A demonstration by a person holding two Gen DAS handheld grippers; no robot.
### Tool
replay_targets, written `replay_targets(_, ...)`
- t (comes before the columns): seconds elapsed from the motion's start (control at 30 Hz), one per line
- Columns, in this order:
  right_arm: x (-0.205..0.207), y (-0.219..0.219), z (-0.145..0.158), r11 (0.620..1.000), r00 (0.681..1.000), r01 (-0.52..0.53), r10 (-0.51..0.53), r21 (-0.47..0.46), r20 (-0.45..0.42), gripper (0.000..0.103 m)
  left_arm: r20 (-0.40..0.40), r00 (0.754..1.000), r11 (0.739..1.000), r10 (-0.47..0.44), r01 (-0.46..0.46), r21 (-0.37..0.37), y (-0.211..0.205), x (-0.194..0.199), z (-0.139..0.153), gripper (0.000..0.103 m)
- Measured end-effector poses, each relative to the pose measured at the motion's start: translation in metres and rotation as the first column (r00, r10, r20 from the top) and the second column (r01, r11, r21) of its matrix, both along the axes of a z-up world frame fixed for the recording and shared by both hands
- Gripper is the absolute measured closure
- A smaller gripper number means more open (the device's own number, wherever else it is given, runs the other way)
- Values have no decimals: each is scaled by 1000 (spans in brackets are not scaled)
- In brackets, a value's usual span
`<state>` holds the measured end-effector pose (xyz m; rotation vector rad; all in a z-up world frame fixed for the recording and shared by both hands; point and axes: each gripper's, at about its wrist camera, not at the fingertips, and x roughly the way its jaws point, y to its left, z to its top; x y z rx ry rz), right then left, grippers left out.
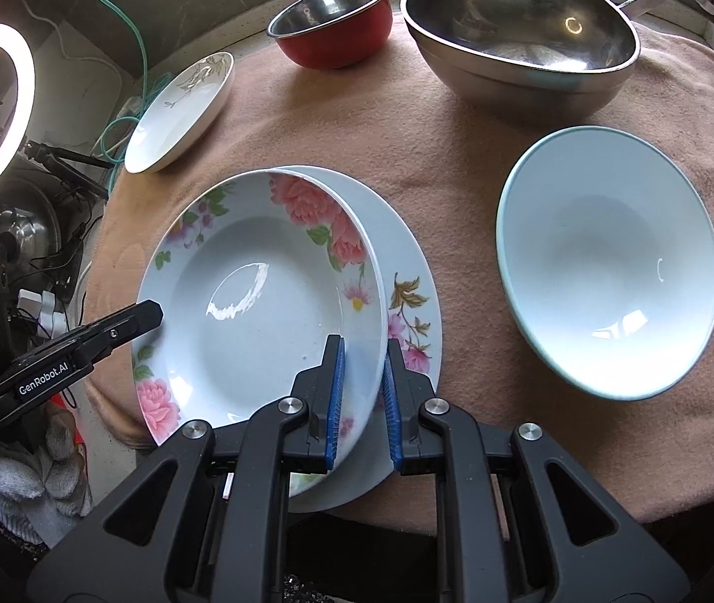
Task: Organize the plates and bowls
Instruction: 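Lower the rose-pattern plate onto the pink-flower deep plate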
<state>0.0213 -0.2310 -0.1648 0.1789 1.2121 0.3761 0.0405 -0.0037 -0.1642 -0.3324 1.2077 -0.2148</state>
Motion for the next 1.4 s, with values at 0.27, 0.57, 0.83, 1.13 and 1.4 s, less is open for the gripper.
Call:
replay_targets(0.27, 2, -5, -4, 1000, 1000, 10, -10, 2, -10, 87, 2, 1000, 999, -25, 25, 23, -8, 1, 0, 87)
replay_targets(0.57, -1, 5, -2, 999, 1000, -21, 20, -33, -17, 73, 0, 999, 997, -46, 46, 66, -13, 3, 1, 87)
replay_targets(0.83, -3, 11, -1, 996, 999, -46, 45, -73, -14, 65, 3, 999, 996, -50, 50, 78, -13, 3, 2, 88)
replay_targets(1.13, -4, 15, 1, 990, 999, -51, 52, -129, 2, 64, 7, 999, 996, -49, 49, 69, -12, 3, 4, 88)
replay_targets(1.4, -6, 13, 5, 992, 999, -36, 38, -123, 14, 64, 19, 999, 997, -46, 44, 61, -8, 3, 7, 88)
